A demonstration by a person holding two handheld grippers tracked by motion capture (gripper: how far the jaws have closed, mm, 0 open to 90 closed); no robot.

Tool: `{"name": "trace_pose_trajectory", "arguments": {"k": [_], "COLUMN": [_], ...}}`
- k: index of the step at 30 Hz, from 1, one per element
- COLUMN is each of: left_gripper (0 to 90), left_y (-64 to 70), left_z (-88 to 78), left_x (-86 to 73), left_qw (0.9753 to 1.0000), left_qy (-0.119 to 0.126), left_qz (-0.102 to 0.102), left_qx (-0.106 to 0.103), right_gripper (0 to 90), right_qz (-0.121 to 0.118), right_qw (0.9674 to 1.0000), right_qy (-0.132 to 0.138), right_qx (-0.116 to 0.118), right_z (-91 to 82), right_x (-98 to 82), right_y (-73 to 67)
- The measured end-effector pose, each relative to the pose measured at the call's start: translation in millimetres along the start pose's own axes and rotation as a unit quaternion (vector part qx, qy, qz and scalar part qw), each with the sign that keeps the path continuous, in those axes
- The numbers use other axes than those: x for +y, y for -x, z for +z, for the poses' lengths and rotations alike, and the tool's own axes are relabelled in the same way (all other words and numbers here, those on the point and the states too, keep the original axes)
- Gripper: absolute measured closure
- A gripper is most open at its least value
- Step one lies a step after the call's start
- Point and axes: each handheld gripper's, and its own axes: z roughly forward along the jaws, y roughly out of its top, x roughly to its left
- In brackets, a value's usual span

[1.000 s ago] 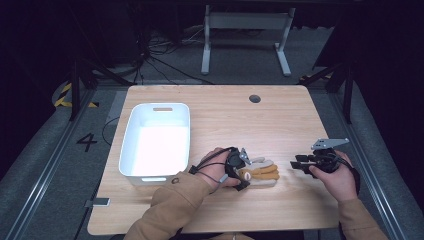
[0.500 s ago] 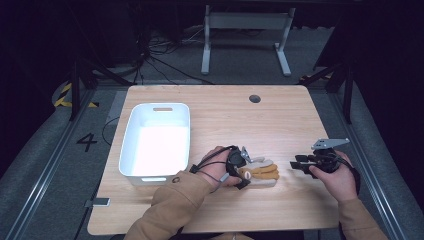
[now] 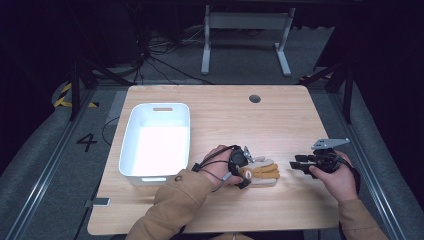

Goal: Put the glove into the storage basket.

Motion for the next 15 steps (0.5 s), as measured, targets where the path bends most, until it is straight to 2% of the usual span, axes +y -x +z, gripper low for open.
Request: {"name": "trace_pose_trajectory", "arguments": {"k": [2, 6, 10, 12, 15], "left_gripper": [16.1, 13.8, 11.1, 8.9, 8.8], "left_y": [-0.9, -0.7, 0.1, 1.6, 2.2], "left_z": [0.5, 4.5, 6.4, 9.2, 9.5], "left_x": [-0.2, -2.7, -1.2, 0.2, 1.1], "left_qw": [1.0000, 1.0000, 0.9999, 0.9998, 0.9998], "left_qy": [0.002, 0.000, -0.008, -0.017, -0.018], "left_qz": [0.004, -0.001, 0.005, 0.000, -0.002], "left_qx": [0.003, 0.001, 0.007, 0.009, 0.011], "right_gripper": [58.9, 57.7, 57.1, 56.9, 56.9], "right_qz": [0.000, -0.002, -0.003, -0.003, -0.004], "right_qw": [1.0000, 1.0000, 1.0000, 1.0000, 1.0000], "right_qy": [-0.001, -0.003, -0.001, -0.001, -0.001], "right_qx": [0.000, 0.005, 0.007, 0.008, 0.008], "right_z": [0.0, 1.5, 2.7, 2.7, 2.8], "right_x": [-0.1, -0.2, -0.1, 0.2, 0.3], "right_y": [0.0, -0.2, -0.9, -1.6, -1.8]}}
